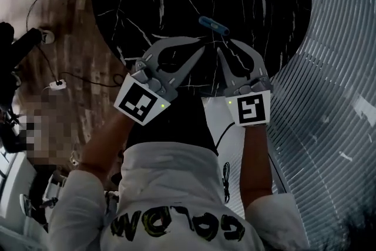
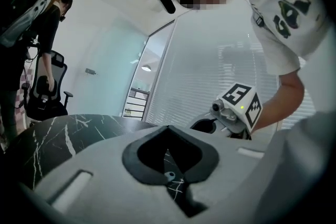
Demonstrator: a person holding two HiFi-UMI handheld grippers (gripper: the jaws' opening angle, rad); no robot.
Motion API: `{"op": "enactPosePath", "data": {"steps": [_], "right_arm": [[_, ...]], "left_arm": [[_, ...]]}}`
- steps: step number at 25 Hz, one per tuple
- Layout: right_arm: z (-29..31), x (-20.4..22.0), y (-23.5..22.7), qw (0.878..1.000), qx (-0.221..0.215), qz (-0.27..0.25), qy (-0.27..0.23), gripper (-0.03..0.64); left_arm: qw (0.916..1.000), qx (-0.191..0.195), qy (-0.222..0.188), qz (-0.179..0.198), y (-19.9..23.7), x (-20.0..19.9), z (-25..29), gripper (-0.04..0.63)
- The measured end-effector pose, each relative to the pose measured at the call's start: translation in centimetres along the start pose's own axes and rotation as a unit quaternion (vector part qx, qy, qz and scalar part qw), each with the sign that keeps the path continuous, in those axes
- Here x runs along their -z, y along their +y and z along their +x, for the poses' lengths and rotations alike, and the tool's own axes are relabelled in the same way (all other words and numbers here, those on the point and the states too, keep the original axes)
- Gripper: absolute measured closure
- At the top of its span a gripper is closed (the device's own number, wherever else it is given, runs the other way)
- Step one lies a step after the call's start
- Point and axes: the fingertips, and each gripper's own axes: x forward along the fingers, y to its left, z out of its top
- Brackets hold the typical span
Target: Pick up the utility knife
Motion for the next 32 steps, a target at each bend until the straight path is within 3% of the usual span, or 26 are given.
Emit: {"op": "enactPosePath", "data": {"steps": [7,12,18,26,32], "right_arm": [[5.4,5.5,0.3,0.995,-0.047,-0.048,0.074,0.494],[7.9,8.8,-0.1,0.987,-0.061,-0.073,0.128,0.483],[9.6,10.1,-0.6,0.976,-0.094,-0.103,0.166,0.446],[10.7,11.3,0.6,0.956,-0.169,-0.121,0.209,0.479],[10.6,11.3,0.6,0.953,-0.174,-0.116,0.22,0.485]], "left_arm": [[0.9998,0.014,0.012,0.005,1.0,4.8,1.3,0.594],[0.9996,0.005,0.008,-0.028,1.6,7.3,1.8,0.594],[0.999,0.001,-0.005,-0.044,1.8,9.0,2.9,0.594],[0.999,-0.004,-0.001,-0.046,2.6,10.0,3.1,0.594],[0.9991,-0.004,0.004,-0.041,2.8,9.7,2.8,0.594]]}}
